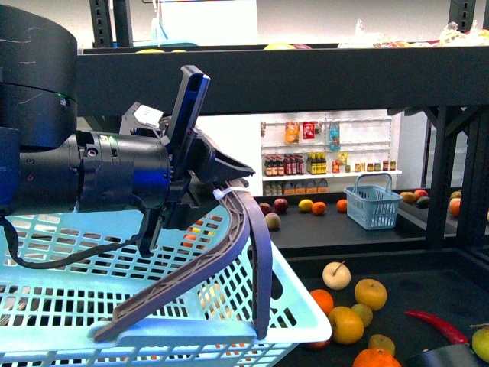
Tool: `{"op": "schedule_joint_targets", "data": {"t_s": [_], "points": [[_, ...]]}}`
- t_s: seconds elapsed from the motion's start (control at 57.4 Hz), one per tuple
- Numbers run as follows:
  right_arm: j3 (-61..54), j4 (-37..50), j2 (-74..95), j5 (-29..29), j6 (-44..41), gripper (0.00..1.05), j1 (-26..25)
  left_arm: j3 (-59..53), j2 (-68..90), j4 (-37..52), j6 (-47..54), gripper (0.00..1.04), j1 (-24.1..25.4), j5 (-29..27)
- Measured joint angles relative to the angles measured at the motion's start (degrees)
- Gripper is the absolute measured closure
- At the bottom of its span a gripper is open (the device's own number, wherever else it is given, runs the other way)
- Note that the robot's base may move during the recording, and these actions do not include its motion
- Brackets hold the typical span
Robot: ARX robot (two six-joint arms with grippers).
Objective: Pick lemon from shelf
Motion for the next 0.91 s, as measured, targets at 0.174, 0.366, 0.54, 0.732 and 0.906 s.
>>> {"op": "schedule_joint_targets", "data": {"t_s": [0.174,0.366,0.54,0.732,0.906], "points": [[4.4,0.8,5.1,0.9,-1.1,0.07,2.0,0.0,0.0,0.0,0.0,0.94,0.0,0.0],[10.5,1.4,10.8,1.9,-1.7,0.07,3.5,0.0,0.0,0.0,0.0,0.94,0.0,0.0],[16.3,1.7,14.8,2.2,-1.4,0.07,4.8,0.0,0.0,0.0,0.0,0.94,0.0,0.0],[22.1,0.8,18.8,2.9,-1.4,0.07,6.3,0.0,0.0,0.0,0.0,0.94,0.0,0.0],[27.6,0.1,23.0,3.6,-1.4,0.07,7.1,0.0,0.0,0.0,0.0,0.94,0.0,0.0]]}}
